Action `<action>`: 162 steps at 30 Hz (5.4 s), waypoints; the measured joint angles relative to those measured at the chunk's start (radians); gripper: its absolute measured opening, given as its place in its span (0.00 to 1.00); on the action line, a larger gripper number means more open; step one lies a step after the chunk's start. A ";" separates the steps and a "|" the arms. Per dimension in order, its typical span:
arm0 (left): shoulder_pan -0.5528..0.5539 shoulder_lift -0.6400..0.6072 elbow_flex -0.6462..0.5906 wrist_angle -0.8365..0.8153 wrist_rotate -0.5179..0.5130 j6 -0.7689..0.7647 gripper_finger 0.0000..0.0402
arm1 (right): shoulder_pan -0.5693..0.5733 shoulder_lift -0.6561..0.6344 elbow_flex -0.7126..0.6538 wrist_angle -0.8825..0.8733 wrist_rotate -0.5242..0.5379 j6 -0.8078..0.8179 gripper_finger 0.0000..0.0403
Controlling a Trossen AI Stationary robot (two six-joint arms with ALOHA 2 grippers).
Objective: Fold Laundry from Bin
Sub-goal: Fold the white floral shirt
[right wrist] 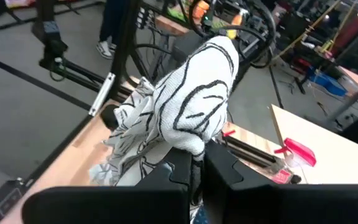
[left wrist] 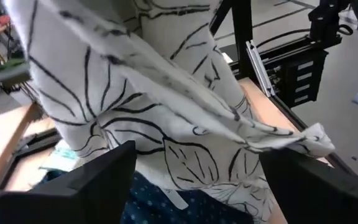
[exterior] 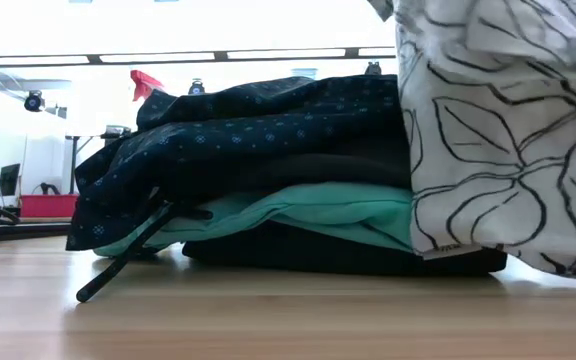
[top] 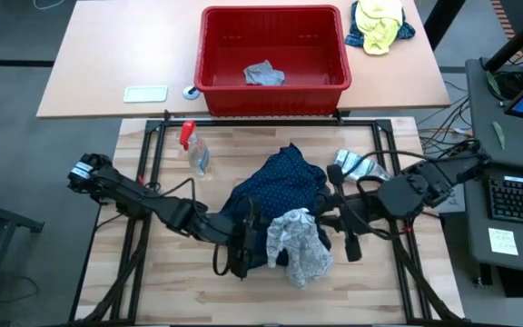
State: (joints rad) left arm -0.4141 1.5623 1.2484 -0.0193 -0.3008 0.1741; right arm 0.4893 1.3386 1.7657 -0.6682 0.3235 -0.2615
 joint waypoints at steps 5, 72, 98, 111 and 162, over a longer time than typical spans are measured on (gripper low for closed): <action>-0.019 0.006 -0.006 -0.089 -0.005 -0.089 0.79 | -0.027 0.014 0.010 -0.016 -0.001 0.019 0.02; -0.333 0.043 0.867 -0.616 -0.942 0.248 0.00 | 0.118 0.032 0.301 -0.706 0.322 0.435 0.03; -0.089 0.055 0.863 -0.917 -0.754 0.007 0.00 | -0.171 0.119 0.272 -0.808 0.246 0.375 0.52; 0.087 0.137 0.863 -0.925 -0.630 -0.047 0.00 | -0.268 0.190 0.251 -0.251 -0.059 0.081 0.75; 0.000 -0.010 0.347 -0.945 -0.513 -0.523 0.38 | -0.430 -0.210 -0.239 -0.132 -0.163 0.217 0.02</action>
State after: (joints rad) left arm -0.4142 1.5526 1.5951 -0.9648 -0.8143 -0.3487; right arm 0.0589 1.1288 1.5269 -0.8001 0.1608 -0.0441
